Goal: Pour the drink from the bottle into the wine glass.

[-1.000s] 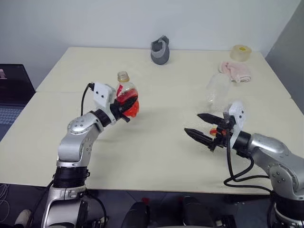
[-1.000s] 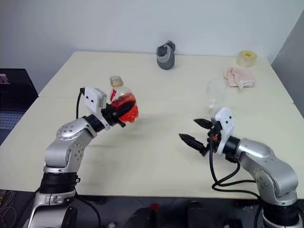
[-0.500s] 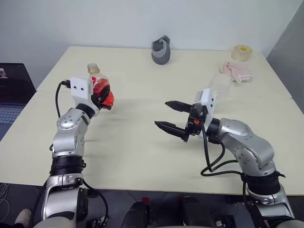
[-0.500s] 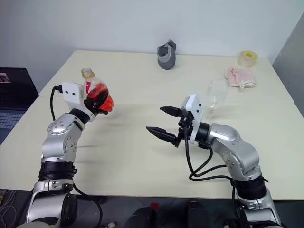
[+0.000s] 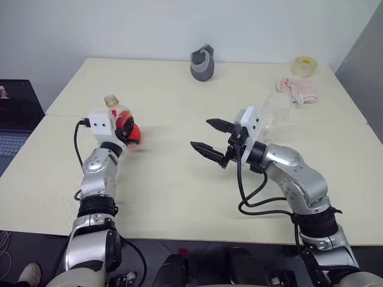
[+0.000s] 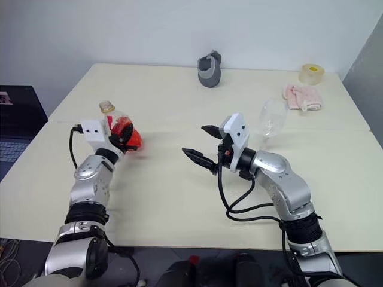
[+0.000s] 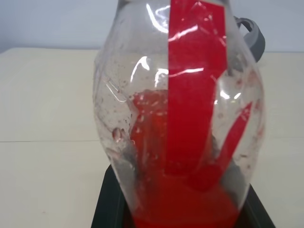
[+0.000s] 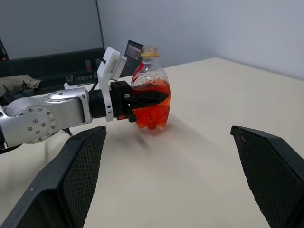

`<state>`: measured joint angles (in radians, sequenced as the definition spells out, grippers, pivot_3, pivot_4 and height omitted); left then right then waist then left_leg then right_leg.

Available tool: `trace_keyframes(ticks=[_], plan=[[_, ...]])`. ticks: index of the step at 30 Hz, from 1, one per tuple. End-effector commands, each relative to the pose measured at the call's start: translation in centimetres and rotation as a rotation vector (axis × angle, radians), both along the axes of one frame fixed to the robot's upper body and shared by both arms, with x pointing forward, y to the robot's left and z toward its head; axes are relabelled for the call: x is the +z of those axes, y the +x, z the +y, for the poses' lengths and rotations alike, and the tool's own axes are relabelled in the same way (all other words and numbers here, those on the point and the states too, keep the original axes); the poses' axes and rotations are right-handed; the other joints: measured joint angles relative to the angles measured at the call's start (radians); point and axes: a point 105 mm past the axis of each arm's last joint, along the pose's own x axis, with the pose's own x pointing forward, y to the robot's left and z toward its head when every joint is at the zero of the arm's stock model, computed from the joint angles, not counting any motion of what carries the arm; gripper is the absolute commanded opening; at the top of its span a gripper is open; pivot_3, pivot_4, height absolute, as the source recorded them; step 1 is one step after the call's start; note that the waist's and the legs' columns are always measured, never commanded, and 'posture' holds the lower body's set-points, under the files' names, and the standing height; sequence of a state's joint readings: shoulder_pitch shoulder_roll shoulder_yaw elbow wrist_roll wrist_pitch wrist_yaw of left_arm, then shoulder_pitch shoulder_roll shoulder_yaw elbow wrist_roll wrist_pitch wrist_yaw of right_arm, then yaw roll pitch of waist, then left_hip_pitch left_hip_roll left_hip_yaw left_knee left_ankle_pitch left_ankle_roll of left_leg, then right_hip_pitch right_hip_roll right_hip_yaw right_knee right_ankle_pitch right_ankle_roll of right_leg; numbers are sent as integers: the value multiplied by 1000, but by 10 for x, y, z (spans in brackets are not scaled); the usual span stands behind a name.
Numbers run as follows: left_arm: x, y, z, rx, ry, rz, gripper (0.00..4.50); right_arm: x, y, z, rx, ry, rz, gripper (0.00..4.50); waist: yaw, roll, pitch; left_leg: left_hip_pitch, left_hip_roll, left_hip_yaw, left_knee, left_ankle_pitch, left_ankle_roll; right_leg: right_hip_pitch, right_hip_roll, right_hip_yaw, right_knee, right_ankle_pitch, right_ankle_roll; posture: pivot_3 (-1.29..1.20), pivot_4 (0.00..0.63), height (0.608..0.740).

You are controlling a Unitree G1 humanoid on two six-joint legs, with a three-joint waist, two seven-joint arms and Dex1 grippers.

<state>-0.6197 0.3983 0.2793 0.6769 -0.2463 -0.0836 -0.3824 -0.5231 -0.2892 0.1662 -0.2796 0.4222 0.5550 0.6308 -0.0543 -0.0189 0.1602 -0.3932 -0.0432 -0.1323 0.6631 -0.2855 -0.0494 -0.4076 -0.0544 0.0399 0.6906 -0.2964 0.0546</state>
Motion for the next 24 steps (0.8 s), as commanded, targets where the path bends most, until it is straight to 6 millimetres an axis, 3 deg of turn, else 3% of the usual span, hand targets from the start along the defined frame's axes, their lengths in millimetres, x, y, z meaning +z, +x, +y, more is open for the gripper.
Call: trace_keyframes(ticks=[1,13,24], plan=[[7,-2,5,11,41,-44,819,16,-3,1,11,30,-57,4500,-3,0,0,0,0,0,0,0,0,0,0,0,0,0,0,0,150,740],[2,-5,10,30,75,-36,819,16,-2,-2,7,29,-54,4500,-3,0,0,0,0,0,0,0,0,-1,0,0,1,0,0,0,150,740],[4,-5,6,10,70,-42,4366,17,1,-2,1,26,-61,4500,-3,0,0,0,0,0,0,0,0,-1,0,0,2,0,0,0,150,740]])
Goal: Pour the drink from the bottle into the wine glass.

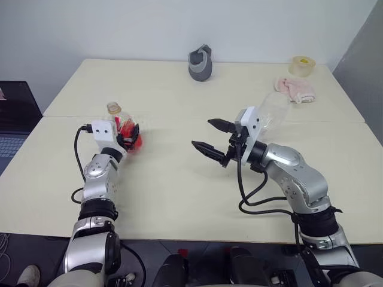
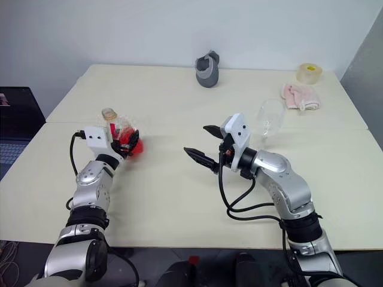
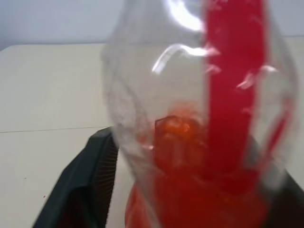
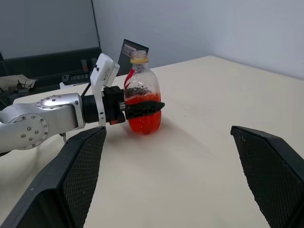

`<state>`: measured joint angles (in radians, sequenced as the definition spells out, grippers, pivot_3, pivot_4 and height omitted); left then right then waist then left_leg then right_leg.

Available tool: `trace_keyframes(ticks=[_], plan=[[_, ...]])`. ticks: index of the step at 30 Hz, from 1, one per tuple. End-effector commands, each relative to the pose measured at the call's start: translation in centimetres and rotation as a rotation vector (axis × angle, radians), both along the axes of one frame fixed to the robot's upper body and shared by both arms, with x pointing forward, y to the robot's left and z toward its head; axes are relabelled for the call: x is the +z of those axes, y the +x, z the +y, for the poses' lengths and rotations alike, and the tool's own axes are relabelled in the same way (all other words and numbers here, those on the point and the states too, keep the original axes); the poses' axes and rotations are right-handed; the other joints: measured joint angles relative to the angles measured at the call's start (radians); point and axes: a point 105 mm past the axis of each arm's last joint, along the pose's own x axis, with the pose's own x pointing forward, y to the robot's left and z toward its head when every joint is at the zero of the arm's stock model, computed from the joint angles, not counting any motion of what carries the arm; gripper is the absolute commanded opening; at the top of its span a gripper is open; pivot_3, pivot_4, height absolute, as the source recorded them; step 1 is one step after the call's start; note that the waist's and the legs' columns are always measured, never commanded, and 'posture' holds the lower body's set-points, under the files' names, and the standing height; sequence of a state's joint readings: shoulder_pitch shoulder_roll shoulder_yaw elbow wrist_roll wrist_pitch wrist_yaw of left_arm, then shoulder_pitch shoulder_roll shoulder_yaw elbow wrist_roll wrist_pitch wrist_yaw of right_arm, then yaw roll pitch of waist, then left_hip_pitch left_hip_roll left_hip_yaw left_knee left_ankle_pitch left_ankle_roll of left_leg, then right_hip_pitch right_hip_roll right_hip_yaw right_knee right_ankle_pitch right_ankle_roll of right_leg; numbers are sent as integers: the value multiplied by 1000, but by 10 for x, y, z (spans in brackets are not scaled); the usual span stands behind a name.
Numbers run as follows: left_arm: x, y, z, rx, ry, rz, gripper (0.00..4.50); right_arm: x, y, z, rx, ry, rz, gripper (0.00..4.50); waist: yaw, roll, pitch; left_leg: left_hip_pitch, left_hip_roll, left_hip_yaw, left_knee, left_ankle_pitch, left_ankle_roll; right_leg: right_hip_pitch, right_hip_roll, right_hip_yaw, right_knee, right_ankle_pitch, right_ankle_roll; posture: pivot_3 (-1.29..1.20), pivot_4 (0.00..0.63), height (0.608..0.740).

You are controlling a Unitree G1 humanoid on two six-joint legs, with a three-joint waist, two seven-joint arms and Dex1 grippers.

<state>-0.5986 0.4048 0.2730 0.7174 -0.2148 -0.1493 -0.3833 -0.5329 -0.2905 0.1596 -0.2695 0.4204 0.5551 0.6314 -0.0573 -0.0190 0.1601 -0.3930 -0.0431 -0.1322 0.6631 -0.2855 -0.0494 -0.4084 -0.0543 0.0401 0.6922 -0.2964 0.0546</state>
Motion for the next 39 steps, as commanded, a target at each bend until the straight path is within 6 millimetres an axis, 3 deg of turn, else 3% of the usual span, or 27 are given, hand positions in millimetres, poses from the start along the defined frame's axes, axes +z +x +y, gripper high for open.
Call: trace_keyframes(ticks=[1,14,24,33,39], plan=[[16,-1,1,-7,22,-50,4440,15,-2,-1,8,26,-59,4500,0,0,0,0,0,0,0,0,0,0,0,0,0,0,0,0,150,740],[27,-19,-9,-34,29,-62,4440,14,-1,-1,10,22,-58,4500,0,0,0,0,0,0,0,0,0,0,0,0,0,0,0,0,150,740],[20,-43,-13,-8,2,-34,4440,12,-4,1,23,25,-58,4500,1,0,0,0,0,0,0,0,0,0,0,0,0,0,0,0,150,740],[11,-84,-15,6,-11,21,4440,8,-10,-1,35,19,-50,4500,1,0,0,0,1,0,0,0,0,1,0,1,-1,0,0,0,150,740],[9,-117,-34,-79,-2,81,4440,-3,-13,-14,-5,-9,-27,4500,10,0,0,0,1,0,-1,0,0,2,0,1,-2,0,0,0,150,740]])
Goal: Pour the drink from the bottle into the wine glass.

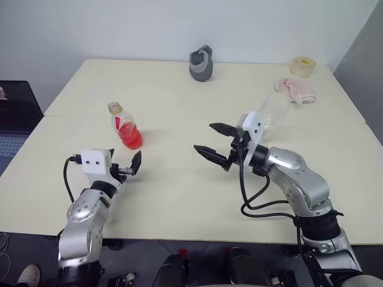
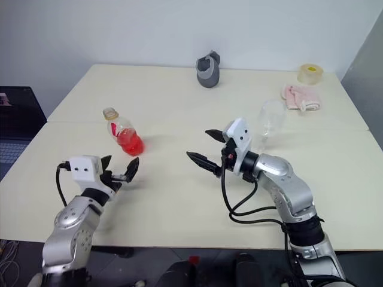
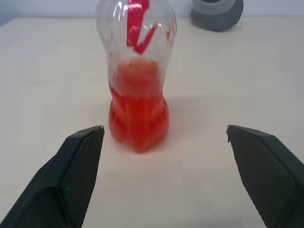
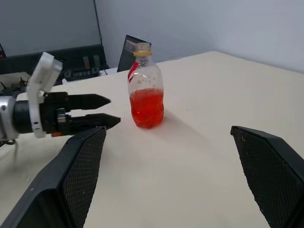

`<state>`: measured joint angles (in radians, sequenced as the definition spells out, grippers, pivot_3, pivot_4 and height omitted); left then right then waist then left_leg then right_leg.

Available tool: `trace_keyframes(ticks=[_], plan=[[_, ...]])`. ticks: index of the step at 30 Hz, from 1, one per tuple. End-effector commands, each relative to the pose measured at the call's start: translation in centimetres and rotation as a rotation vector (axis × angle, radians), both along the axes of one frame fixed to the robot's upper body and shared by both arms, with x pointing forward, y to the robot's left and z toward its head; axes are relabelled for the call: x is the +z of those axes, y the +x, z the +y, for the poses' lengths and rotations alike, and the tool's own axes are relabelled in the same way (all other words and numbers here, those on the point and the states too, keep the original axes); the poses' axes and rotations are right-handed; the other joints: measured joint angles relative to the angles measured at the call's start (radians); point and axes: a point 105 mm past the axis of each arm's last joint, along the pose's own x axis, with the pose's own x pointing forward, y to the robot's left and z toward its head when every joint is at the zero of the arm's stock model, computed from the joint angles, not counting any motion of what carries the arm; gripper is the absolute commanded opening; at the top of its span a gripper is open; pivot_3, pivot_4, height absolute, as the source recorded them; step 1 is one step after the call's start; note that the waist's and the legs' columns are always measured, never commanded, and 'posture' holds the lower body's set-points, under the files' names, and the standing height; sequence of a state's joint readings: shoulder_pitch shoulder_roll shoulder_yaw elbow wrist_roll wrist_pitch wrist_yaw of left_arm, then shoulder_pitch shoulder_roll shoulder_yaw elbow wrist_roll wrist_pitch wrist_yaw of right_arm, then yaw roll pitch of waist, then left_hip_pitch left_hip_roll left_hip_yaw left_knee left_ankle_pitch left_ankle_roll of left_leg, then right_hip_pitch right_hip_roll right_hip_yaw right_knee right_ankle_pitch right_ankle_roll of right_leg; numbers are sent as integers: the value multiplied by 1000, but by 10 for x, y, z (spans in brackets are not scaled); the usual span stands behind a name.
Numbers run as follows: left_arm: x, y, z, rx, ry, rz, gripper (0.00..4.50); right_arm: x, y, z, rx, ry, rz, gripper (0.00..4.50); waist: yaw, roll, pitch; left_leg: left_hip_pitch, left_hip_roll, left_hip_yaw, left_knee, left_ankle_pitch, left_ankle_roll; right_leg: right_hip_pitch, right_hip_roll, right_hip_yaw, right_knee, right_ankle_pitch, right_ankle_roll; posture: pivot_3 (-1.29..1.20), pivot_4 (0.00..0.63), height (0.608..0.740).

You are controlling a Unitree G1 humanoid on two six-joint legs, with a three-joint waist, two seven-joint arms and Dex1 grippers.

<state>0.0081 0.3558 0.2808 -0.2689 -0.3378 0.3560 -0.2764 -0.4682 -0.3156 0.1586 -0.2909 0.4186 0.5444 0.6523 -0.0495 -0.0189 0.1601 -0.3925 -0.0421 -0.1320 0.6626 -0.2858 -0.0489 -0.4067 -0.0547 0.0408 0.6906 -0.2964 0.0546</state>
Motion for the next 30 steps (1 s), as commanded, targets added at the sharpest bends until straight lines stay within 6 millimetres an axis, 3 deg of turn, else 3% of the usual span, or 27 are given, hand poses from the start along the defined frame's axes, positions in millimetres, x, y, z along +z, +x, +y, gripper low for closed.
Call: trace_keyframes(ticks=[1,7,10,12,18,23,30], plan=[[24,-14,-16,-75,4,-50,4440,10,-8,-8,-9,5,-52,4500,4,0,0,0,0,0,0,0,0,0,0,0,0,0,0,0,150,740],[48,-54,-68,-377,-56,-18,4440,-13,-7,-39,-162,-53,3,4500,13,0,0,0,0,1,0,-2,3,2,0,0,-2,0,0,0,150,740],[72,-80,-89,-593,-56,-7,4440,-30,13,-77,-433,-108,6,4500,14,0,0,1,1,1,0,-2,3,2,0,0,-1,0,0,0,150,740],[79,-90,-96,-682,-58,14,4440,-35,19,-87,-513,-135,-6,4500,14,1,0,1,1,1,0,-2,3,2,1,0,0,0,0,0,150,740],[95,-109,-94,-882,-35,98,4440,-43,36,-103,-696,-142,-24,4500,11,3,0,4,2,4,-2,-2,3,3,3,2,0,0,-1,0,150,740],[105,-98,-90,-881,-4,84,4440,-47,47,-110,-786,-105,11,4500,13,3,1,5,1,5,-2,-2,3,3,3,2,-1,0,-1,0,150,740],[105,-93,-89,-851,4,70,4440,-44,41,-104,-741,-101,20,4500,13,4,1,4,2,5,-2,-2,3,3,3,3,-1,0,-1,0,150,740]])
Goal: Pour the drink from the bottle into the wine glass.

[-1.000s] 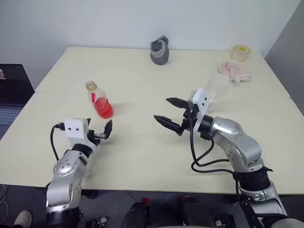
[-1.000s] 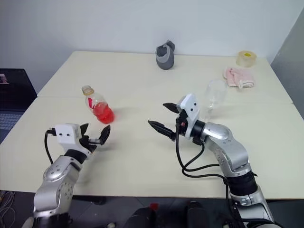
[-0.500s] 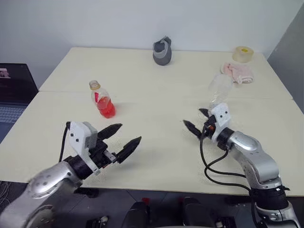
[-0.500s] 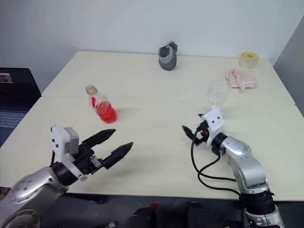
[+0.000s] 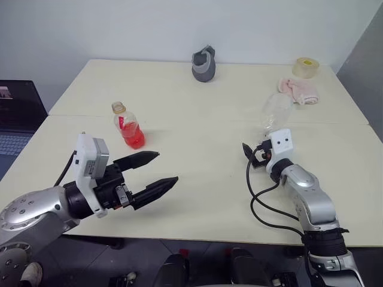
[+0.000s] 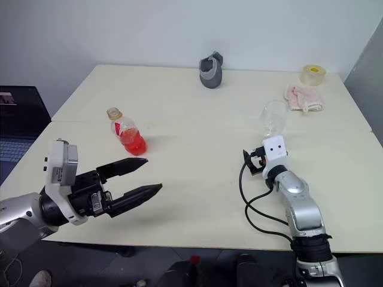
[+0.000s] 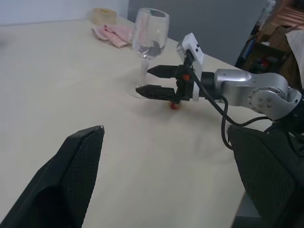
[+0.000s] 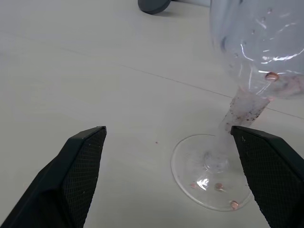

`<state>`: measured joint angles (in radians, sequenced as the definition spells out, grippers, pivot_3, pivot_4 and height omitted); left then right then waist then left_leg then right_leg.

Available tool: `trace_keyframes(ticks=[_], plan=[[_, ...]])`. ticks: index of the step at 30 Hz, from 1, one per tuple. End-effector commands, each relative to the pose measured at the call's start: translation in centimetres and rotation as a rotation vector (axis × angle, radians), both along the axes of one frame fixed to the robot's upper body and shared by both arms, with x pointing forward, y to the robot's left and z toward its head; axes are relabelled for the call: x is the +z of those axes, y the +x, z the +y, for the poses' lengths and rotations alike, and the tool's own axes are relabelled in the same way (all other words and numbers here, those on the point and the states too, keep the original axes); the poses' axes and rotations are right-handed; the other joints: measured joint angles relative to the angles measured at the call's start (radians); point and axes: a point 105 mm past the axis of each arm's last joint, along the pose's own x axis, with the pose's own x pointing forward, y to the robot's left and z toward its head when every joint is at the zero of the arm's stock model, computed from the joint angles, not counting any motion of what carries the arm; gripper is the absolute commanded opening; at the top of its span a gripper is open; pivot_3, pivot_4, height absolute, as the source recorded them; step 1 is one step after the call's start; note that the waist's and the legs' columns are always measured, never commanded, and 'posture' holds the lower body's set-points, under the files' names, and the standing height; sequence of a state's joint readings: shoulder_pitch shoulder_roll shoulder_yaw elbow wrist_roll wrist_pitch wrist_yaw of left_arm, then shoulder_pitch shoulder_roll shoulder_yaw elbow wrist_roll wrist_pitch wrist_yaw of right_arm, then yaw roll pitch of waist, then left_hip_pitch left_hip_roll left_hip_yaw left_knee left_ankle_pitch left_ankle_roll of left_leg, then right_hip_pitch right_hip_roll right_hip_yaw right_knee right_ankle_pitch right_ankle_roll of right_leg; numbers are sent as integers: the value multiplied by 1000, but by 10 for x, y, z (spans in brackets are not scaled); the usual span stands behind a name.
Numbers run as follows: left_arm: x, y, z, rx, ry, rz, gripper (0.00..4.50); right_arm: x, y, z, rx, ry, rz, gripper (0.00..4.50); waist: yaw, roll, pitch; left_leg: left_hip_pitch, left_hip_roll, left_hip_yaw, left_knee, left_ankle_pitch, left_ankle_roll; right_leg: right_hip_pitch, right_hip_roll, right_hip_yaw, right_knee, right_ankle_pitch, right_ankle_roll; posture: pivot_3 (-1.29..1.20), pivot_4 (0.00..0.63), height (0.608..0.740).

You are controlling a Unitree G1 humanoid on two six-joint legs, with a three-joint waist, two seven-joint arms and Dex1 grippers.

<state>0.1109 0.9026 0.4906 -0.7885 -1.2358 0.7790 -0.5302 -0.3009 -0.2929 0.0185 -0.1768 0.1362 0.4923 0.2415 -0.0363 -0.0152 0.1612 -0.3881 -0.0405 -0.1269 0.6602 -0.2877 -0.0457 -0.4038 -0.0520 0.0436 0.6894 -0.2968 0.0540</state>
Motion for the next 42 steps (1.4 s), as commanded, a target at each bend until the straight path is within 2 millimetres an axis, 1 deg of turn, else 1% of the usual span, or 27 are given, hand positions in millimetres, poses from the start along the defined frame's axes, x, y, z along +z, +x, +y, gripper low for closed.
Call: trace_keyframes(ticks=[1,6,10,14,19,23,26,30,31,36,37,38,42], plan=[[3,0,0,6,6,-28,4440,15,-3,0,12,10,-45,4500,0,0,0,0,0,0,0,0,0,0,0,0,0,0,0,0,150,740],[6,2,0,12,2,-45,4440,7,4,-7,-26,15,-30,4500,0,0,0,0,0,0,0,0,0,0,0,0,0,0,0,0,150,740],[8,-2,-4,-26,-13,-40,4440,2,21,-12,-89,33,-26,4500,-3,0,0,0,0,1,0,0,0,0,0,0,0,0,0,0,150,740],[7,-2,-4,-29,-3,-35,4440,6,31,-20,-143,47,-33,4500,-5,1,0,0,0,1,0,0,0,0,0,1,0,0,0,0,150,740],[6,3,-4,-25,19,-68,4440,10,41,-16,-140,89,-46,4500,-6,1,0,0,0,2,0,0,0,0,0,1,0,0,0,0,150,740],[6,5,-6,-28,12,-67,4440,10,44,-11,-113,103,-47,4500,-8,1,0,1,0,2,0,0,0,0,0,1,0,0,0,0,150,740],[6,8,-5,-30,15,-68,4500,10,45,-9,-106,121,-47,3895,-10,1,0,1,0,1,0,0,0,0,0,1,0,0,0,0,150,740],[6,11,-6,-29,13,-74,4500,9,46,-9,-109,126,-45,2568,-15,1,0,1,0,1,0,0,0,0,0,1,1,0,0,0,150,740],[6,11,-7,-30,13,-75,4500,9,47,-9,-109,124,-45,2146,-15,1,0,1,0,1,0,0,0,0,0,1,1,0,0,0,150,740],[5,11,-7,-27,15,-73,4500,10,47,-6,-98,122,-50,387,-18,1,0,1,0,1,0,0,0,0,0,1,1,0,0,0,150,740],[5,11,-6,-25,16,-73,4500,11,48,-4,-88,119,-56,115,-18,1,0,1,0,1,0,0,0,0,0,1,1,0,0,0,150,740],[5,11,-6,-23,16,-73,4500,12,48,-2,-82,116,-60,119,-18,1,1,1,0,1,0,0,0,0,0,1,1,0,0,0,150,740],[2,14,4,43,23,-71,4500,26,47,22,36,103,-120,119,-22,2,1,1,0,1,0,0,0,0,0,1,1,0,0,0,150,740]])
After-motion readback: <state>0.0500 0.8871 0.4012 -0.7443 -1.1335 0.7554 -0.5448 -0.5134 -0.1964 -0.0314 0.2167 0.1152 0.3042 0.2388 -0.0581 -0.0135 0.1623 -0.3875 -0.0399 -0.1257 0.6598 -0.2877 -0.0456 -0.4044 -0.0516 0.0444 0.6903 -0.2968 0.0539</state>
